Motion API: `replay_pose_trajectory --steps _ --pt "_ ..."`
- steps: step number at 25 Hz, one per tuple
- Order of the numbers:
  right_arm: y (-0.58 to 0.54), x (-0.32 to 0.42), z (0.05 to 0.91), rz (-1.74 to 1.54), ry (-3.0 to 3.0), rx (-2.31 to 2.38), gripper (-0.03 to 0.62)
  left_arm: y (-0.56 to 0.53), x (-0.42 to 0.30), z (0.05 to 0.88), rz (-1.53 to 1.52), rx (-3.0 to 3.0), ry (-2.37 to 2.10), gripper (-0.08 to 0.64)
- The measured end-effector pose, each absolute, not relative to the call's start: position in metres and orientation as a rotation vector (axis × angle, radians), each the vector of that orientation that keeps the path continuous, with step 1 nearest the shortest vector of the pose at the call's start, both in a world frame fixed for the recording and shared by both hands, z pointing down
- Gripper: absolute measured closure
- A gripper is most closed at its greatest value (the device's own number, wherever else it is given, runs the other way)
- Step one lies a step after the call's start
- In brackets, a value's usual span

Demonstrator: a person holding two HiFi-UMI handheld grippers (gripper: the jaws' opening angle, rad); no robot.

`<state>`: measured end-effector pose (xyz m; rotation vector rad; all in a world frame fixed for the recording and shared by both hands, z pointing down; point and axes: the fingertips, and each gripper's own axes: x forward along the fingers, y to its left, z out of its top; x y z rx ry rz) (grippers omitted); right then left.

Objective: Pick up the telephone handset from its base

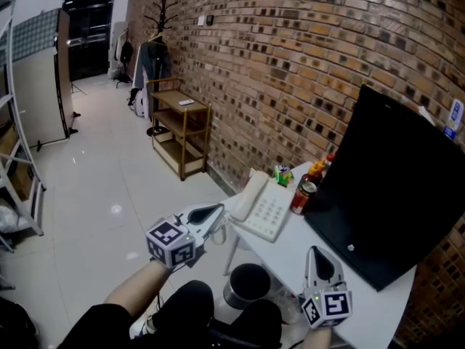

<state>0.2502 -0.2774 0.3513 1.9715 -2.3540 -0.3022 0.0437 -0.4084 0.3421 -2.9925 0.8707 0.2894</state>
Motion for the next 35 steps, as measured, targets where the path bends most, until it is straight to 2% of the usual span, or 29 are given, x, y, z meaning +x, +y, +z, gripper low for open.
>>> replay_pose_trajectory --steps 15,17,26,35 --pt "-0.313 0.273 0.359 -0.263 -2.332 1.975 0.584 -0.479 0.086 0.343 0.111 -3.012 1.015 0.554" --pt "-0.314 0.274 0.359 -0.261 -2.336 1.975 0.584 -0.49 0.092 0.345 0.06 -3.032 1.046 0.467" --pt "-0.321 0.28 0.366 -0.228 -2.343 1.981 0.584 -0.529 0.136 0.37 -0.284 -3.102 1.126 0.267" --pt "-0.316 0.282 0.363 -0.215 -2.358 2.006 0.584 -0.548 0.164 0.397 -0.546 -3.113 1.188 0.268"
